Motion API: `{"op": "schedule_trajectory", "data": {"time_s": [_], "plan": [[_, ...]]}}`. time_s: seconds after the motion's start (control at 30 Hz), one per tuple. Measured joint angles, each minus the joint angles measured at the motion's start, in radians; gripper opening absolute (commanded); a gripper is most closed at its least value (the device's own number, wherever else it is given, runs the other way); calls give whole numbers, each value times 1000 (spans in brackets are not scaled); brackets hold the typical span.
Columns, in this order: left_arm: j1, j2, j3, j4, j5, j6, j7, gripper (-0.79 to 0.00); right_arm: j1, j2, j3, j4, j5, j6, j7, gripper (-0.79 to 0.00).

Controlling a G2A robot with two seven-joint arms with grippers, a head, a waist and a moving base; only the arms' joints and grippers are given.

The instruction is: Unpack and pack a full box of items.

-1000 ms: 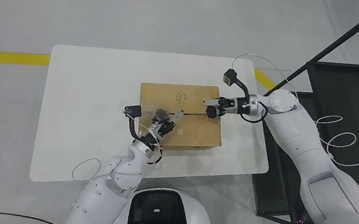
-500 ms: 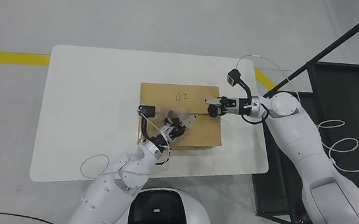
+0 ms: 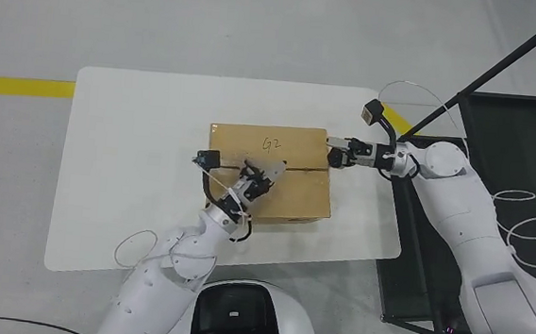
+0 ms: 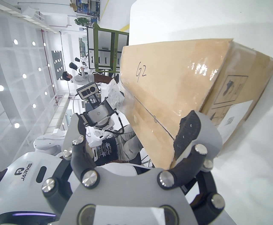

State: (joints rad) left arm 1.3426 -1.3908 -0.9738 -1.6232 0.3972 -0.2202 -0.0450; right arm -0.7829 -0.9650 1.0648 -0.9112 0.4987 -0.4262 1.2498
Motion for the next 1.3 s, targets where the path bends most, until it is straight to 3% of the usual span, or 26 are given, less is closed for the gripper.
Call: {"op": "schedule_trajectory", "data": {"time_s": [0.37, 0.63, 1.03, 1.3], "plan": [[137, 32, -122, -181, -52, -14, -97, 0, -31, 10, 32, -43, -13, 11, 12, 0], [186, 66, -285, -270, -109, 14, -294, 0, -38, 10, 38, -61, -24, 22, 13, 0], [161, 103, -562, -216, -347, 68, -501, 0, -52, 9, 37, -161, -53, 19, 6, 0], [147, 126, -658, -157, -381, 102, -629, 0, -53, 2, 18, -310, -51, 64, 7, 0]]}}
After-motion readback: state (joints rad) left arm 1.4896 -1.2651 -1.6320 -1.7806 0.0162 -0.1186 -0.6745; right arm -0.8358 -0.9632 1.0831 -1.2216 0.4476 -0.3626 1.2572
